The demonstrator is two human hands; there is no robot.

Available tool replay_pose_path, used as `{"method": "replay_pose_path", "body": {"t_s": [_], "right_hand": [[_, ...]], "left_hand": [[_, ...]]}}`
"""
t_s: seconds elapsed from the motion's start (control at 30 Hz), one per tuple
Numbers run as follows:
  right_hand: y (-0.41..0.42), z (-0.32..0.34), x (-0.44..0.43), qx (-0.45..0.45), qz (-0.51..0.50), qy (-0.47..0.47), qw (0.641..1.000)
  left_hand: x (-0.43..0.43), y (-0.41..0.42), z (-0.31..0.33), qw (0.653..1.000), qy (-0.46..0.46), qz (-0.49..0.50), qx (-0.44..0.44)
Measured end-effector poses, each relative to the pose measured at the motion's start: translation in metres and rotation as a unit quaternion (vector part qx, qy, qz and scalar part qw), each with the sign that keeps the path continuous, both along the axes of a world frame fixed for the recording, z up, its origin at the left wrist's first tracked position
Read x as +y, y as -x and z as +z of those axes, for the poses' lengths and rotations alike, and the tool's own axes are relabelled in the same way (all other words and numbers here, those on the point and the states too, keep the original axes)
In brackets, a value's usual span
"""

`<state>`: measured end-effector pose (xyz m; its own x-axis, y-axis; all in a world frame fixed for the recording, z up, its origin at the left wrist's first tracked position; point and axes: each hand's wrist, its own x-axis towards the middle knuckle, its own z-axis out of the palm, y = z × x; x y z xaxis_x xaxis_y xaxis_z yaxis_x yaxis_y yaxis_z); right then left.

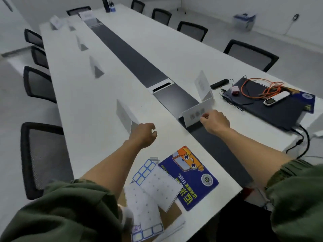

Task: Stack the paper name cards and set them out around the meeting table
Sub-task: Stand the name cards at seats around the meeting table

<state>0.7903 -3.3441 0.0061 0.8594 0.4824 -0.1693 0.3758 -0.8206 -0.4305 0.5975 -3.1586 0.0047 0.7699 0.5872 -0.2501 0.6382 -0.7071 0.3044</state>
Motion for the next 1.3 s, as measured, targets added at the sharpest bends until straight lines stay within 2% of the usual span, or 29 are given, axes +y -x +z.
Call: {"method": "replay_pose_path", "body": {"t_s": [0.17, 0.4, 0.53, 0.8, 0.97, 1.3], "right_hand": [[0.088, 0.033, 0.027, -0.022, 0.104, -0.036, 0.994], [0.197, 0.089, 0.113, -0.045, 0.265, -0.055, 0.962], [0.271, 0.103, 0.165, -0.029, 0.359, -0.077, 0.930], [0.465, 0.097, 0.237, -0.010, 0.548, -0.071, 0.833], [0.586, 0.094, 0.281, -0.006, 0.597, -0.073, 0.799], [0.760, 0.073, 0.369, 0.021, 0.574, -0.069, 0.816]], "left_hand": [[0.008, 0.094, 0.052, 0.998, -0.041, 0.025, -0.032], [0.043, 0.239, 0.114, 0.980, -0.088, 0.166, -0.059], [0.043, 0.329, 0.127, 0.960, -0.107, 0.254, -0.058], [0.024, 0.535, 0.123, 0.896, -0.096, 0.434, -0.011], [0.035, 0.659, 0.113, 0.865, -0.095, 0.492, -0.002], [0.116, 0.832, 0.116, 0.870, -0.095, 0.483, 0.020]]}}
